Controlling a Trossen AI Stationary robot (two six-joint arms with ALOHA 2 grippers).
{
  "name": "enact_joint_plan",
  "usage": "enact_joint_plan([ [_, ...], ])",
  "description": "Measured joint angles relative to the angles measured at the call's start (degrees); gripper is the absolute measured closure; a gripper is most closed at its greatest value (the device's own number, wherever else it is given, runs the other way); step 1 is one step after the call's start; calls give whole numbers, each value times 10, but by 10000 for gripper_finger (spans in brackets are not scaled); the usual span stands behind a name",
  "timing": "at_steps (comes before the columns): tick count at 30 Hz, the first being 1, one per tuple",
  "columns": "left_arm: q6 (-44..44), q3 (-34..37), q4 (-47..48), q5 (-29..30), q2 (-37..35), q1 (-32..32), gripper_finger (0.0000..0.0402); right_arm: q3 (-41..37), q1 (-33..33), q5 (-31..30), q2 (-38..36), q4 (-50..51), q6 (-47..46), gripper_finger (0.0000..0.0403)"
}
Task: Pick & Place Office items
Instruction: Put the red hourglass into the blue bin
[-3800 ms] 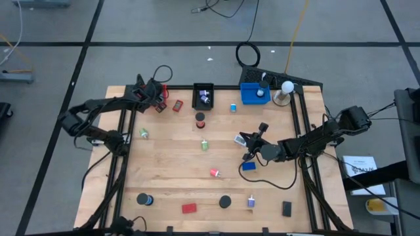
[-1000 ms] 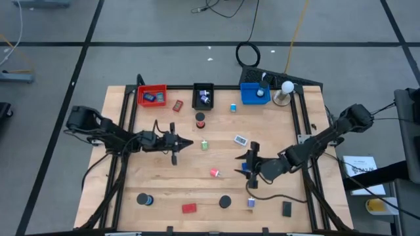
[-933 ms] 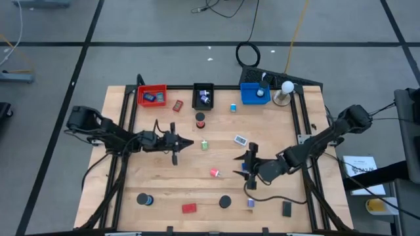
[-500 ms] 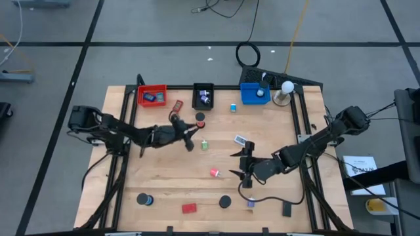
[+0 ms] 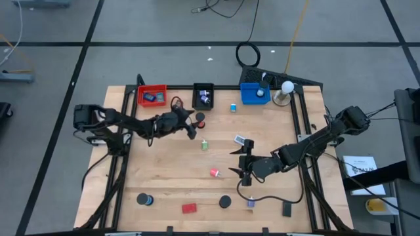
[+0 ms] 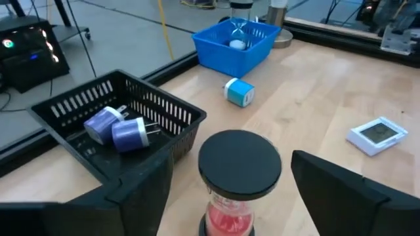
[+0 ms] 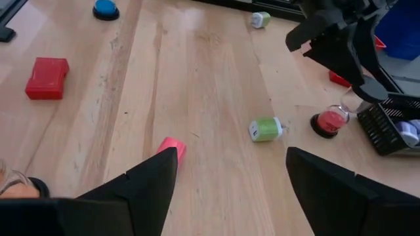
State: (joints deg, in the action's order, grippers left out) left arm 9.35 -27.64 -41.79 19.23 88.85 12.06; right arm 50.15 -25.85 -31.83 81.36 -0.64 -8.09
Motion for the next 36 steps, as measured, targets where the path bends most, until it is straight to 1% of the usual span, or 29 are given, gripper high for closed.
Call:
enact_joint_plan([
  [4,-14,0,-45,-16,33,3,82,0,0,3,0,-2,3,122],
  [11,-28,-1,-129,-6,93,14,100,0,0,3,0,-4,9,122],
  [16,-42,-28,-119,-14,122,22,128,0,0,3,0,-4,9,122],
  [21,-61,-67,-93,-22,148,20,172,0,0,2,0,-4,13,122],
  [24,-62,-84,-60,-24,151,19,197,0,0,2,0,-4,13,122],
  [29,-63,-86,-56,-24,145,14,197,0,0,2,0,-4,13,122],
  [33,-57,-86,-87,-25,128,3,197,0,0,2,0,-4,13,122],
  [36,-59,-98,-107,-41,119,-6,197,0,0,2,0,-4,13,122],
])
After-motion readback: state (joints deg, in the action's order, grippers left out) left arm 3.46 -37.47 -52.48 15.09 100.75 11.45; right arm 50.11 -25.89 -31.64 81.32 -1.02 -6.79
